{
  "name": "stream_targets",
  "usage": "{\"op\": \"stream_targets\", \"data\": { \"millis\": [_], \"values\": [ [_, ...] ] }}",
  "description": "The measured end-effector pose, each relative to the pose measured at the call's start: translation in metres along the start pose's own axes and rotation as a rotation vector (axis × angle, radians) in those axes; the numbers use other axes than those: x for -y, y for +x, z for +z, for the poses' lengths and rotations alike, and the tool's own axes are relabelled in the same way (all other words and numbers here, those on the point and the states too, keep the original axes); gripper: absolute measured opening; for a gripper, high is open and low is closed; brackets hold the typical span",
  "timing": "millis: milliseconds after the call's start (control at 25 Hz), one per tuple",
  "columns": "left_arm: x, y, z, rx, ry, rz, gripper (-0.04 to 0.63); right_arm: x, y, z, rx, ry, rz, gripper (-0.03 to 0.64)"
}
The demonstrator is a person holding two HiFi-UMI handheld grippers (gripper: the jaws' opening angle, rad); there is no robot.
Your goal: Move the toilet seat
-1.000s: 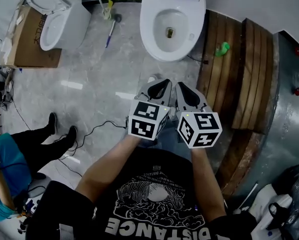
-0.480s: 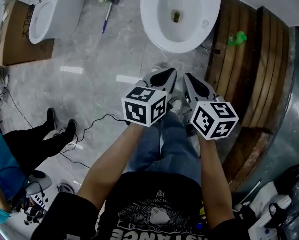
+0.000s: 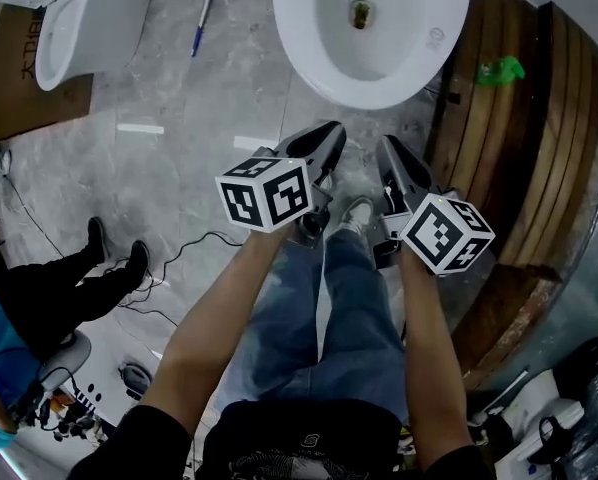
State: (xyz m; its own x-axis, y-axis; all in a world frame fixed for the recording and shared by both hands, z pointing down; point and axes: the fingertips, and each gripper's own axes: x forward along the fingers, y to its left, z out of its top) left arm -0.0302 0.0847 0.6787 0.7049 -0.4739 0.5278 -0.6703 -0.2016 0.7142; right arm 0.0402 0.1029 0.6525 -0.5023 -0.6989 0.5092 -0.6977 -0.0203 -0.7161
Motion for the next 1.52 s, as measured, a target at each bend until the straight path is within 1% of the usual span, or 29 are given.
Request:
{"op": "stream_targets", "data": {
  "millis": [160, 200, 240, 280, 320, 480, 560, 640, 680, 760, 880, 1040, 1240, 1360, 1400, 1440, 1480, 1520],
  "values": [
    [-0.027, 0.016, 0.000, 0.041, -0.103, -0.025, 0.015, 0.020, 0.022, -0.007, 0.018, 0.053, 0.013, 0.023],
    [-0.033, 0.019, 0.000, 0.048, -0.129, -0.035, 0.025, 0.025, 0.027, -0.008, 0.022, 0.065, 0.014, 0.026],
    [-0.037, 0.024, 0.000, 0.052, -0.155, -0.049, 0.055, 0.029, 0.033, -0.009, 0.025, 0.078, 0.016, 0.036],
    [-0.041, 0.028, 0.000, 0.055, -0.179, -0.066, 0.098, 0.034, 0.038, -0.011, 0.026, 0.092, 0.018, 0.058],
    [-0.045, 0.032, 0.000, 0.058, -0.200, -0.082, 0.125, 0.038, 0.043, -0.014, 0.024, 0.106, 0.021, 0.089],
    [-0.060, 0.043, -0.001, 0.078, -0.256, -0.127, 0.148, 0.053, 0.060, -0.025, 0.023, 0.154, 0.034, 0.116],
    [-0.062, 0.048, -0.004, 0.089, -0.291, -0.177, 0.185, 0.056, 0.066, -0.029, 0.030, 0.191, 0.070, 0.141],
    [-0.061, 0.053, -0.006, 0.100, -0.333, -0.240, 0.226, 0.052, 0.073, -0.025, 0.054, 0.212, 0.146, 0.171],
    [-0.061, 0.054, -0.006, 0.110, -0.350, -0.264, 0.231, 0.051, 0.076, -0.023, 0.066, 0.217, 0.175, 0.182],
    [-0.062, 0.055, -0.005, 0.132, -0.381, -0.295, 0.236, 0.054, 0.081, -0.022, 0.082, 0.229, 0.194, 0.197],
    [-0.068, 0.059, -0.005, 0.147, -0.406, -0.311, 0.238, 0.064, 0.088, -0.021, 0.090, 0.247, 0.190, 0.218],
    [-0.078, 0.067, -0.005, 0.147, -0.429, -0.291, 0.238, 0.076, 0.095, -0.020, 0.095, 0.281, 0.175, 0.219],
    [-0.075, 0.072, -0.002, 0.139, -0.406, -0.306, 0.238, 0.076, 0.098, -0.012, 0.115, 0.292, 0.189, 0.221],
    [-0.076, 0.075, 0.000, 0.140, -0.419, -0.292, 0.235, 0.085, 0.099, -0.013, 0.116, 0.336, 0.166, 0.219],
    [-0.079, 0.077, -0.001, 0.139, -0.425, -0.277, 0.207, 0.089, 0.098, -0.014, 0.118, 0.361, 0.159, 0.213],
    [-0.081, 0.077, -0.003, 0.136, -0.430, -0.265, 0.162, 0.092, 0.098, -0.015, 0.121, 0.389, 0.155, 0.187],
    [-0.082, 0.076, -0.004, 0.133, -0.437, -0.260, 0.157, 0.093, 0.097, -0.016, 0.124, 0.412, 0.157, 0.167],
    [-0.081, 0.075, -0.004, 0.132, -0.446, -0.263, 0.153, 0.092, 0.096, -0.016, 0.126, 0.426, 0.163, 0.162]
  ]
}}
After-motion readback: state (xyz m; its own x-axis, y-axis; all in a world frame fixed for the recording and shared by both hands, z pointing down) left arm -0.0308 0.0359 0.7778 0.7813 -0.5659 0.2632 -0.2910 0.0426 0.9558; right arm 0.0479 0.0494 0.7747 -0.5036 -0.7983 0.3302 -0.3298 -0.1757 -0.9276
